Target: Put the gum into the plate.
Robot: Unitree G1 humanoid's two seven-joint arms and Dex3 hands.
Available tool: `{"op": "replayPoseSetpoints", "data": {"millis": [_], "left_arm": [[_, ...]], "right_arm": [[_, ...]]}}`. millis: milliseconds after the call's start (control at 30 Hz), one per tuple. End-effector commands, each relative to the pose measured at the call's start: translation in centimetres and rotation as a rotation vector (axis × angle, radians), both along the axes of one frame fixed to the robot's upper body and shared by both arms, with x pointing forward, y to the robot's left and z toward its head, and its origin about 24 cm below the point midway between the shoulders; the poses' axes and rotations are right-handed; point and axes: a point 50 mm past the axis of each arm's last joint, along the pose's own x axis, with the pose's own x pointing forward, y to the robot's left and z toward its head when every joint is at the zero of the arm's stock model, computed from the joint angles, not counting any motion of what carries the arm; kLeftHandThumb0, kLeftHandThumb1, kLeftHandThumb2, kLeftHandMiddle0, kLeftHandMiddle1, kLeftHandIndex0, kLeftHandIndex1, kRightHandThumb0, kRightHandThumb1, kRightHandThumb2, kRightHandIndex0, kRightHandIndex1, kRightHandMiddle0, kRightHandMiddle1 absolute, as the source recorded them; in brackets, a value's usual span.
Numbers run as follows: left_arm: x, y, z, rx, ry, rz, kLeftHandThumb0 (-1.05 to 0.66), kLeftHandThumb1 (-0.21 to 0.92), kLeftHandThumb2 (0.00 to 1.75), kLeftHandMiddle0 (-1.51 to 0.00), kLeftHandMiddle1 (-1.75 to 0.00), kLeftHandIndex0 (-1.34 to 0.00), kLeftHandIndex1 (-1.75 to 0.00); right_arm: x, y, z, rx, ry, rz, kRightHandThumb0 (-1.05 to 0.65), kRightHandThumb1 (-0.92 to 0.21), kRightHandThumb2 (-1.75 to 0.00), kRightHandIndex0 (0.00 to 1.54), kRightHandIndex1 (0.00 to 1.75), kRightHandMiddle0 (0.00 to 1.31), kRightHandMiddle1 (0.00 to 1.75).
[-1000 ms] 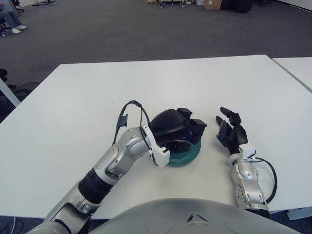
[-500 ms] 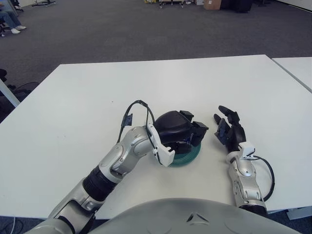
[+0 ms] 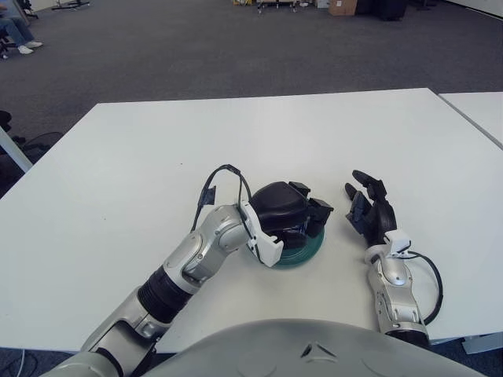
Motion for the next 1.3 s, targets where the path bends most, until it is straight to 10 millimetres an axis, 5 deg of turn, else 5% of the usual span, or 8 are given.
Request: {"op": "replayPoseSetpoints", "data": {"millis": [0, 100, 167, 233, 300, 433, 833, 1267], "left_arm": [[0.4, 0.2, -0.6, 0.019, 0.004, -0.012, -0.25, 0.49, 1.03, -0.4, -1.75, -0.46, -1.64], [0.4, 0.3, -0.8, 0.03, 0.004, -0.039, -0.77, 0.77, 0.54, -0.15, -1.35, -0.15, -1.51], [0.4, 0.4, -0.9, 0.033, -0.004, -0.055, -0.91, 0.84, 0.42, -0.08, -1.15, -0.08, -1.33], [0.5, 0.6, -0.9, 0.04, -0.015, -0.077, -0.98, 0.88, 0.37, -0.05, -0.95, -0.04, -1.13], [0.5, 0.8, -0.8, 0.048, -0.023, -0.101, -1.02, 0.9, 0.37, -0.08, -0.53, -0.02, -0.72], [0.5, 1.0, -0.6, 0.046, -0.013, -0.141, -1.04, 0.92, 0.38, -0.06, -0.14, 0.0, -0.23], [0.7, 1.2, -0.3, -0.129, 0.236, -0.183, -1.05, 0.92, 0.35, 0.0, 0.0, 0.0, 0.0], [2.3, 3.8, 0.2, -0.139, 0.34, -0.012, -1.05, 0.92, 0.2, 0.0, 0.0, 0.0, 0.0]], "right_arm": [[-2.8, 0.2, -4.1, 0.035, 0.242, -0.025, -0.76, -0.92, -0.96, 0.39, 0.0, 0.0, 0.77], [-2.9, 0.2, -3.9, -0.016, 0.224, -0.022, -0.75, -0.92, -0.96, 0.38, 0.0, 0.0, 0.73], [-2.8, 0.3, -3.7, -0.025, 0.213, -0.017, -0.74, -0.92, -0.95, 0.37, 0.0, 0.0, 0.72], [-2.5, 0.6, -3.1, -0.025, 0.196, -0.005, -0.73, -0.92, -0.96, 0.37, 0.0, 0.0, 0.7], [-2.2, 0.9, -2.7, -0.024, 0.18, 0.013, -0.74, -0.92, -0.96, 0.36, 0.0, 0.0, 0.67], [-2.3, 0.9, -2.8, 0.001, 0.174, 0.056, -0.76, -0.92, -0.97, 0.32, 0.0, 0.0, 0.6], [-3.0, 0.5, -2.6, -0.067, 0.188, 0.069, -0.84, -0.92, -0.97, 0.16, 0.0, 0.0, 0.38], [-2.6, 0.3, -3.2, -0.052, 0.214, 0.008, -0.78, -0.92, -0.96, 0.33, 0.07, 0.0, 0.63]]}}
